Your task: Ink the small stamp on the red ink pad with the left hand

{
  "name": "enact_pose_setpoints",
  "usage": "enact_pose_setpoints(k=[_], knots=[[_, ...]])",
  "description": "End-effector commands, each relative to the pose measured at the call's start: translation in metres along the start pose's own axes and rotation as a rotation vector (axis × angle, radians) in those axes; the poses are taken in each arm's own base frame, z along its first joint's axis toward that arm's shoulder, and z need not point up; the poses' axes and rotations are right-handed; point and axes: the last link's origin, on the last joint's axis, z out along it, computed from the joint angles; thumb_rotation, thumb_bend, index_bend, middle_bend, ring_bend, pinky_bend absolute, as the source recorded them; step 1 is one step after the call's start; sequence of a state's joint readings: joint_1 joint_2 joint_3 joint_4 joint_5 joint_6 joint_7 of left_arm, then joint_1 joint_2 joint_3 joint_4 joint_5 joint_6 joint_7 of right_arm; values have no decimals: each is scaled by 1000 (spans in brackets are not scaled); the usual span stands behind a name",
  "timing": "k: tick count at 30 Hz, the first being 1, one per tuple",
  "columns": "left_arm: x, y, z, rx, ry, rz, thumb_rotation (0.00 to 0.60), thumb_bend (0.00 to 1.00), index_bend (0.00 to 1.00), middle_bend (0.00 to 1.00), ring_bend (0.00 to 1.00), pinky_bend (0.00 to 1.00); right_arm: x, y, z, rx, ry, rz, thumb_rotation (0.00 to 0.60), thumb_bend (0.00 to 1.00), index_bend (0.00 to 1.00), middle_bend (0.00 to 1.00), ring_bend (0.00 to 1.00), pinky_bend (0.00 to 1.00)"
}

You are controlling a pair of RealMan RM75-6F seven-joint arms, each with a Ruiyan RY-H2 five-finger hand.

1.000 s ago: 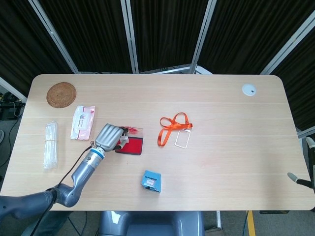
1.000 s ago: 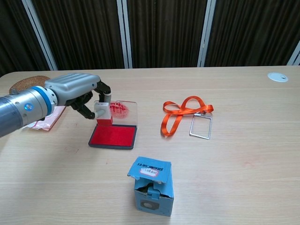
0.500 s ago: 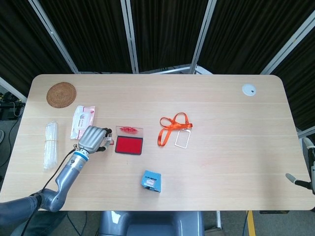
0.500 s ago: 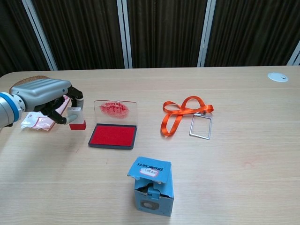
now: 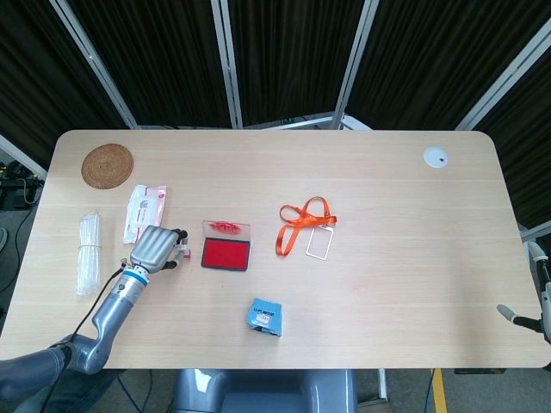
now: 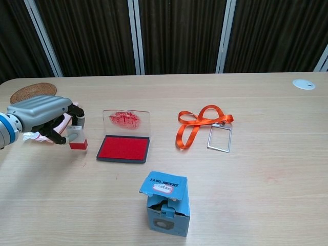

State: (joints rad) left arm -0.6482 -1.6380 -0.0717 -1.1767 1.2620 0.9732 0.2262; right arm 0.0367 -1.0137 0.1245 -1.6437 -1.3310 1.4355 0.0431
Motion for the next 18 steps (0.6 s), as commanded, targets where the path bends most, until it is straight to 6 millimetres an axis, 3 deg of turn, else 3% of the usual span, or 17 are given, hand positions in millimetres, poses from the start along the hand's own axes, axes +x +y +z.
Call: enact_pose_setpoints(k=[1,12,18], knots=[[-2,1,0,-1,-4,2,600,461,530,480,798,841,0,0,0,-1,0,-1,600,0,0,0,0,0],[-11,3,2,-1,-22,11,600,447,489,425,790,838,0,0,0,-4,2,-5,600,0,0,0,0,0],[-12,5,0,-7,-29,13,600,341,435,400,785,833,1,1,0,-5,5,-4,600,0,0,0,0,0]])
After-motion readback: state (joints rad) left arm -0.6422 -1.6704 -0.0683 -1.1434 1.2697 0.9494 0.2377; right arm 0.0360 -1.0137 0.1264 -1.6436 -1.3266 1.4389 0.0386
